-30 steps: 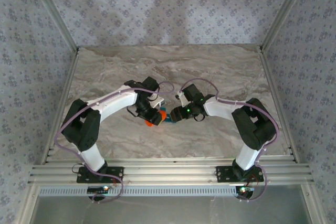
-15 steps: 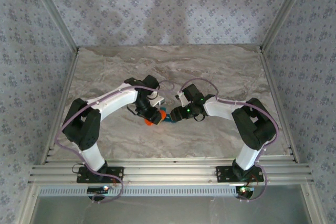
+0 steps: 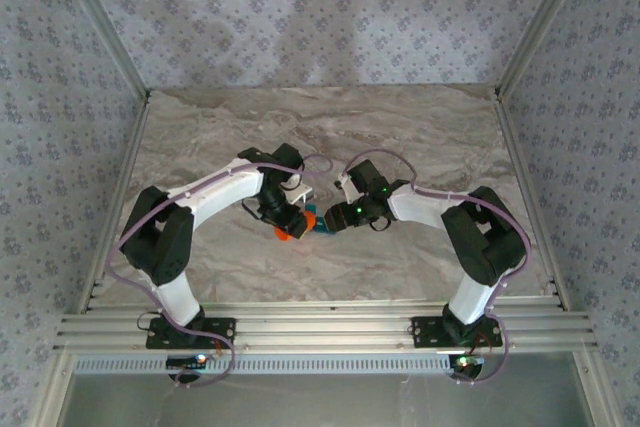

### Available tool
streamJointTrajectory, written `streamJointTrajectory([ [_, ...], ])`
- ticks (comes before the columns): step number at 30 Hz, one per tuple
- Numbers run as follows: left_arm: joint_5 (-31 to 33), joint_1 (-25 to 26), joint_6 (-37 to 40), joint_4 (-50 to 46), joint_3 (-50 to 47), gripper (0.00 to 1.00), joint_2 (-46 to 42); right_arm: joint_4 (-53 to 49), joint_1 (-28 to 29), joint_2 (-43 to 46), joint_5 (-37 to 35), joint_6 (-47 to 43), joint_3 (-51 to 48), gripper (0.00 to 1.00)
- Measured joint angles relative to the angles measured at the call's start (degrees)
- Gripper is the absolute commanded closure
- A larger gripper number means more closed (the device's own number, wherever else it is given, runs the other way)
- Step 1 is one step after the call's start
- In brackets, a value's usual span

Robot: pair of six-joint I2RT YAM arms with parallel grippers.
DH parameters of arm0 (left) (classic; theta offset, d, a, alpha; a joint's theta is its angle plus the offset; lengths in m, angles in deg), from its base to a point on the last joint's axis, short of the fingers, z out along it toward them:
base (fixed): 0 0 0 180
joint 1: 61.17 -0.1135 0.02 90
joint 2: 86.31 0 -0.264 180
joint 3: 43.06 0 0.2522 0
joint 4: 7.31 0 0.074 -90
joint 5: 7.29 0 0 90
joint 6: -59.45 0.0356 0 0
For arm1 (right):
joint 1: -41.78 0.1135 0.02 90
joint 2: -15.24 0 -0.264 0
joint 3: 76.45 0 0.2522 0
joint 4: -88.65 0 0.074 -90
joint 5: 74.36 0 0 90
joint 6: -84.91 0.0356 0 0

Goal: Sort the pills into containers

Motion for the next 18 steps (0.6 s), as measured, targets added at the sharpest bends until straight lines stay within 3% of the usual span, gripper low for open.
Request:
streamJointTrajectory([
  [18,-1.1,0.0,-2.0,9.2,-7.4,1.0,-4.1,0.1,0.0,-0.1,0.0,0.0,0.0,0.29],
])
